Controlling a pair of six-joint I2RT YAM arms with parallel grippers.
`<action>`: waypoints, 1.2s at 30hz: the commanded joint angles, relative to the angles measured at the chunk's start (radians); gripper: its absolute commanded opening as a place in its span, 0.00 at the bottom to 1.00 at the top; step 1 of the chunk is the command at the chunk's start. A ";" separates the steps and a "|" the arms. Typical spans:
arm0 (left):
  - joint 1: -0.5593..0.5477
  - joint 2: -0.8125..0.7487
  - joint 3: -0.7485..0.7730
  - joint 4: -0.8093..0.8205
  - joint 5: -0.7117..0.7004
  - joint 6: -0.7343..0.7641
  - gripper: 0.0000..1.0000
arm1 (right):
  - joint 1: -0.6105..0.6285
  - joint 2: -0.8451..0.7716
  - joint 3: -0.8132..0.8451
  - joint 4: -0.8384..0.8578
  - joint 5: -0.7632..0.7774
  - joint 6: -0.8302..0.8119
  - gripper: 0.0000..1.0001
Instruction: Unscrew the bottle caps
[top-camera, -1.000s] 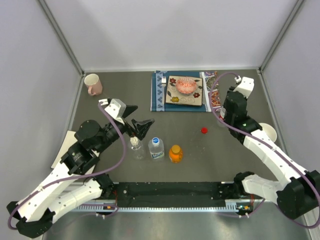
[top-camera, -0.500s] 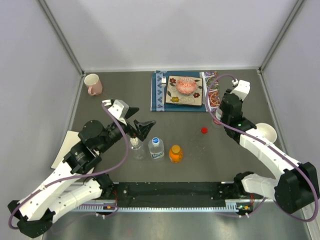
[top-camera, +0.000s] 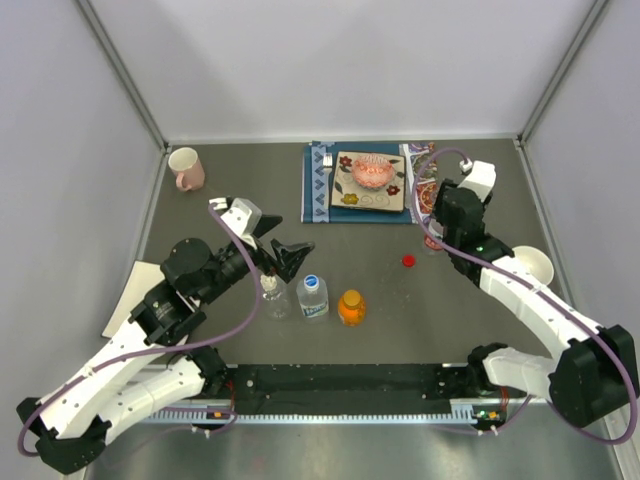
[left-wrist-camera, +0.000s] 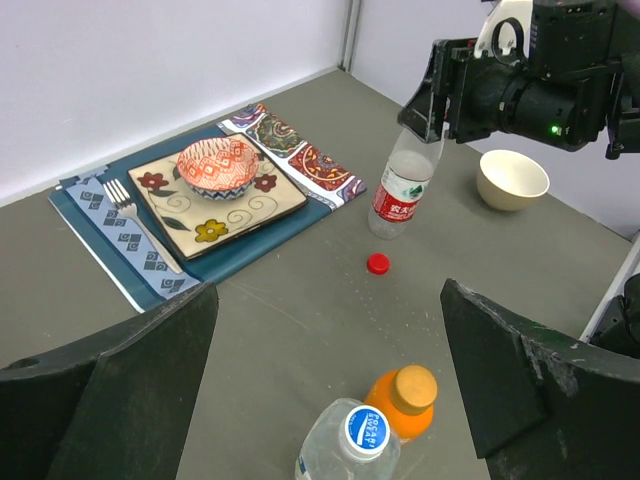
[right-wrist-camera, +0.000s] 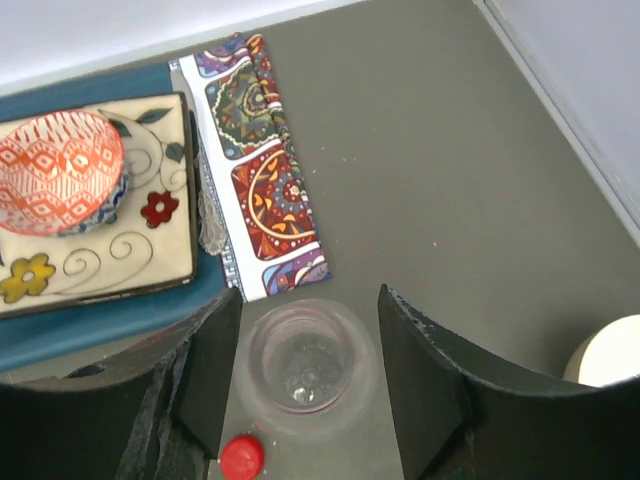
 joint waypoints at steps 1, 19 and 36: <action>0.000 -0.001 0.000 0.057 0.017 -0.008 0.99 | -0.009 0.004 0.055 -0.051 -0.037 0.015 0.59; 0.000 0.003 0.005 0.054 0.023 -0.009 0.99 | -0.011 0.017 0.090 -0.069 -0.064 0.020 0.59; 0.000 0.010 0.006 0.051 0.026 -0.006 0.99 | -0.009 0.017 0.101 -0.085 -0.095 0.026 0.68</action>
